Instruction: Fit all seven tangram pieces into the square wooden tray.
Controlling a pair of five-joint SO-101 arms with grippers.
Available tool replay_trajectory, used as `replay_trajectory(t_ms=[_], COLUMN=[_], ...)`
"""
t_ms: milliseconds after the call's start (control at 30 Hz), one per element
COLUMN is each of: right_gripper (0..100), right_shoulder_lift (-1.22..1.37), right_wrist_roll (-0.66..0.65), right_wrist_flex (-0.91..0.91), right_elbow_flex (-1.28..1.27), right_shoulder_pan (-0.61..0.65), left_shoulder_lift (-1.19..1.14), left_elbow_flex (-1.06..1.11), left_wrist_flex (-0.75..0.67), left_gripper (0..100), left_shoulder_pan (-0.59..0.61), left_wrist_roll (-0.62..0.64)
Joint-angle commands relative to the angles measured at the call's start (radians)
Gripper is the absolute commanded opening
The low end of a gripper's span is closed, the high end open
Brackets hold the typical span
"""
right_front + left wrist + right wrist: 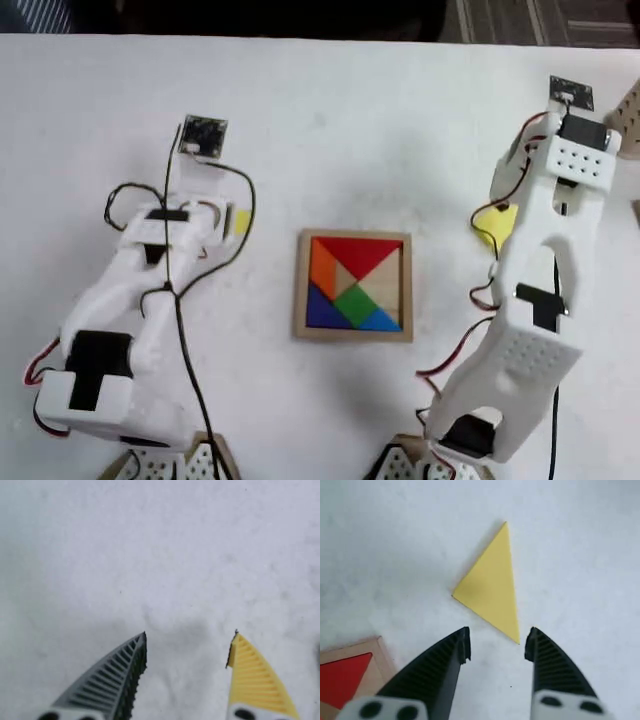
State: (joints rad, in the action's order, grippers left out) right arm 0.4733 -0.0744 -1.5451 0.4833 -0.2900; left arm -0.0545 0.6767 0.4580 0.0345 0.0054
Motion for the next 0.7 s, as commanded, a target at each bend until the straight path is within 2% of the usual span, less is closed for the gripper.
replay_trajectory(t_ms=[0, 133, 200, 467, 667], right_gripper=[14.9, 6.1, 5.7, 22.4, 27.1], right_shoulder_lift=[-0.013, -0.024, -0.019, -0.013, 0.013], right_wrist_roll=[-0.002, 0.008, -0.005, -0.009, 0.046], right_wrist_flex=[-0.004, 0.008, 0.008, 0.031, 0.031], right_elbow_flex=[0.046, 0.049, 0.049, 0.04, 0.02], right_shoulder_pan=[-0.008, -0.01, -0.013, -0.062, -0.005], left_shoulder_lift=[0.05, 0.047, 0.047, 0.05, 0.044], left_elbow_flex=[-0.035, -0.037, -0.037, -0.029, -0.037], left_wrist_flex=[0.017, 0.015, 0.015, 0.015, 0.012], left_gripper=[29, 28, 28, 28, 28], left_shoulder_pan=[0.016, 0.016, 0.016, 0.012, 0.012], left_wrist_roll=[-0.014, -0.014, -0.011, -0.008, -0.006])
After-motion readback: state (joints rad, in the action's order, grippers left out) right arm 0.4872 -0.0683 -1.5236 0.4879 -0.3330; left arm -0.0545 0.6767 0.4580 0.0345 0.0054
